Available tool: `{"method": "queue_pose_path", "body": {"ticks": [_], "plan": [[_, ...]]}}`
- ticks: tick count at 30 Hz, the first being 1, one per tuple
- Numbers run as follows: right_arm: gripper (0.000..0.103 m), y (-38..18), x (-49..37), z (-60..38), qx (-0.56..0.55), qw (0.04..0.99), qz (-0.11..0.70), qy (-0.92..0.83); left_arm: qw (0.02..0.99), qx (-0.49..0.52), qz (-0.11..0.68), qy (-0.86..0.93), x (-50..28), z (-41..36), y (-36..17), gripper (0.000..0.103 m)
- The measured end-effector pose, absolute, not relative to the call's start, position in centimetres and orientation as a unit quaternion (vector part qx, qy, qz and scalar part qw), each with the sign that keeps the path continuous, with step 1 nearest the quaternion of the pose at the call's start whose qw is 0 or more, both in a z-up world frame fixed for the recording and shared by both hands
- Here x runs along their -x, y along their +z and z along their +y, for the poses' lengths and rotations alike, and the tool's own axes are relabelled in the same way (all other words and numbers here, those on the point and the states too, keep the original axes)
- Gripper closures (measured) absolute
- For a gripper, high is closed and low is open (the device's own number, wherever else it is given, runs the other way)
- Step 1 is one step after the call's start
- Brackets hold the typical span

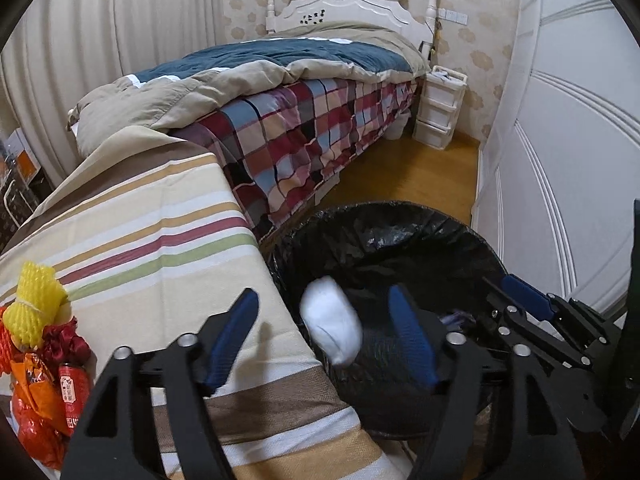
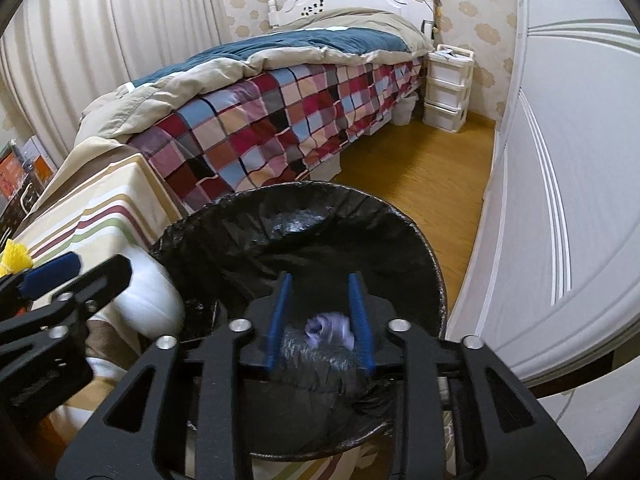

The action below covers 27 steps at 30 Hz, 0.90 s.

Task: Collect trash
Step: 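Open both grippers to drop the tissue ball and cloth into the bin, then move both open grippers back over the table of trash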

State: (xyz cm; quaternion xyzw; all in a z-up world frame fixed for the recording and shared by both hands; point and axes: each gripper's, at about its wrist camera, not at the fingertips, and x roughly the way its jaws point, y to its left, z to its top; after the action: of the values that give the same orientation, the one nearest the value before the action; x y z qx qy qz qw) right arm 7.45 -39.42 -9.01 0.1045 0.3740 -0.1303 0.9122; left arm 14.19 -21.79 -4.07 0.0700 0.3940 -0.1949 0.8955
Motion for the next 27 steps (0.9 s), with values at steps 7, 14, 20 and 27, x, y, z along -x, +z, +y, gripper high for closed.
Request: {"method": "queue_pose_path", "body": {"ticks": [7,14,20,27], "plan": [[0.055,-8.5,-6.6,-39.3,-0.105,0.915,0.364,-0.14,0.899,-0.063,0.39,-0.187,-13.7,-21.2,-3.7,0.024],[0.048,-7.4,-5.5,-38.1,-0.107,0.918,0.358,-0.131,0.908,-0.057,0.379,-0.171,-12.6,-19.0,-2.7,0.022],[0.045,-6.3,-4.3,-35.6,-0.101,0.923,0.355,-0.111,0.913,-0.049,0.377,-0.149,-11.1,-16.1,-2.2,0.022],[0.039,-5.3,-2.9,-31.7,-0.09,0.927,0.357,-0.074,0.917,-0.038,0.378,-0.12,-8.9,-11.6,-2.0,0.022]]}}
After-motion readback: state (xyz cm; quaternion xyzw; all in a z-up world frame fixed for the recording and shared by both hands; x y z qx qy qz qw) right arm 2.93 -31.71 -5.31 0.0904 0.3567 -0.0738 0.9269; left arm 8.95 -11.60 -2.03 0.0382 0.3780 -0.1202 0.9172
